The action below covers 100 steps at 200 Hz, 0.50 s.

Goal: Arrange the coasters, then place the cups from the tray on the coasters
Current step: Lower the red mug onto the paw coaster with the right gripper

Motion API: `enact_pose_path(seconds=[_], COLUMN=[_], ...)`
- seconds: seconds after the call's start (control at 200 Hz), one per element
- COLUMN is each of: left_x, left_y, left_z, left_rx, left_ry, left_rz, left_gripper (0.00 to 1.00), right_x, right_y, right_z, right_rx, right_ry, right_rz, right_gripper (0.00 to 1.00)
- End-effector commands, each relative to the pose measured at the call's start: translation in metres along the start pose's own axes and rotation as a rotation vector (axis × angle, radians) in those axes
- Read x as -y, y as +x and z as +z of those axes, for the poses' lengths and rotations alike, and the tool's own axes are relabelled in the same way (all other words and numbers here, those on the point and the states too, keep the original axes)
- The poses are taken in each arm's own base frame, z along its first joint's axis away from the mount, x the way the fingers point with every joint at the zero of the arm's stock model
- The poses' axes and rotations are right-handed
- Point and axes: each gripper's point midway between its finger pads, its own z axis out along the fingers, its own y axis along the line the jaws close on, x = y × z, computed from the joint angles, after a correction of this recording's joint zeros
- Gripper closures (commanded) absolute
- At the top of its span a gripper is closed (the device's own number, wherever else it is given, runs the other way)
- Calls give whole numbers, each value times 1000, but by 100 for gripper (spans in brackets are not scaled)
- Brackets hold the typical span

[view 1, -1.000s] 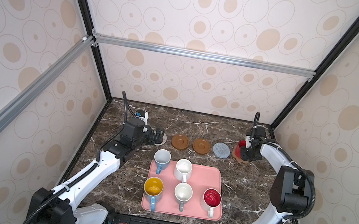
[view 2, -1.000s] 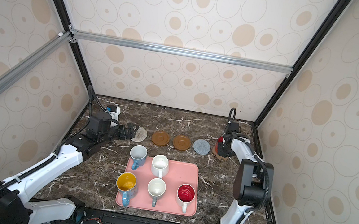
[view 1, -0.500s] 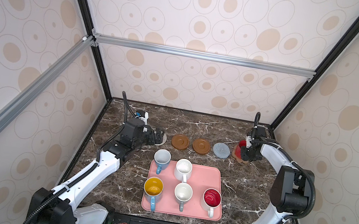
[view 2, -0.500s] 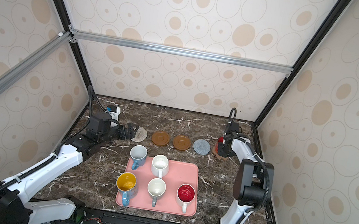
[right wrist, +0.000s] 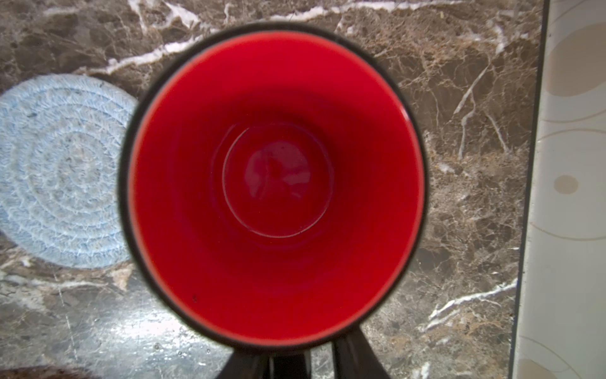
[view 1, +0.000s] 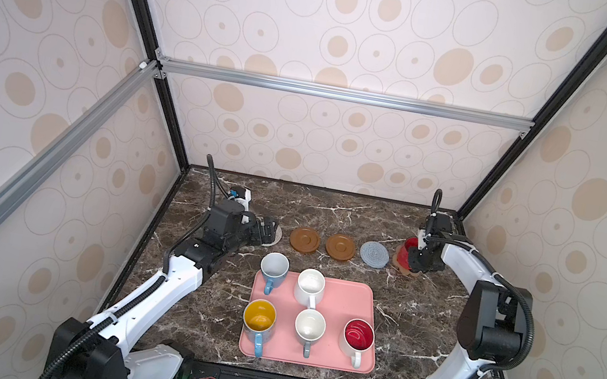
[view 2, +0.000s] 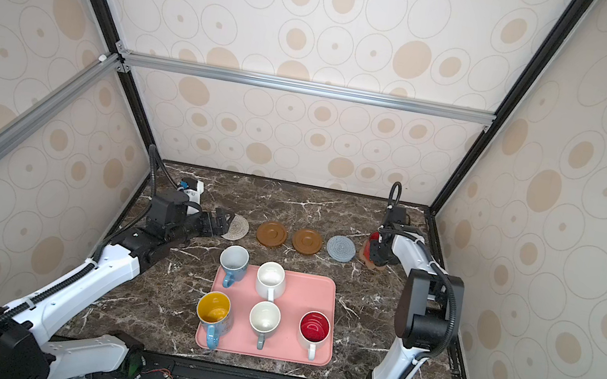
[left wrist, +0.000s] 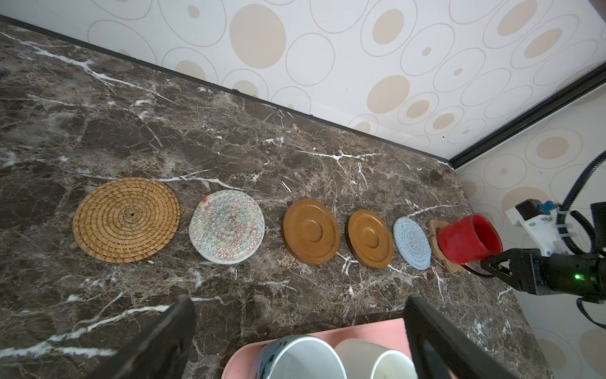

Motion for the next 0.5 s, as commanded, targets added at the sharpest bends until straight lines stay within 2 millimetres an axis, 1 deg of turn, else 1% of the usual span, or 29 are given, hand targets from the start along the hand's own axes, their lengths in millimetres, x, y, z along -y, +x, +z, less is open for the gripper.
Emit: enact_pose_path(seconds=[0.0,0.18,0.375,0.495], left_x=[6,4,5,4], left_y=[-8,-6,-7,-6], left_z=[-8,-9,-9,-10], left_rx=[36,35,38,38], left_ry=[20,15,17,16], left_rz=[-13,-13,-15,-16], left_gripper=[0,0,0,0], right_x=[9,11,9,6], right_y=[-1,2,4,3], right_z=[-8,-10,-14,-20], right_rx=[7,4,7,15], right_ry=[25,33,16,-4], right_rz=[3,2,0,0], right_gripper=[68,68,67,66])
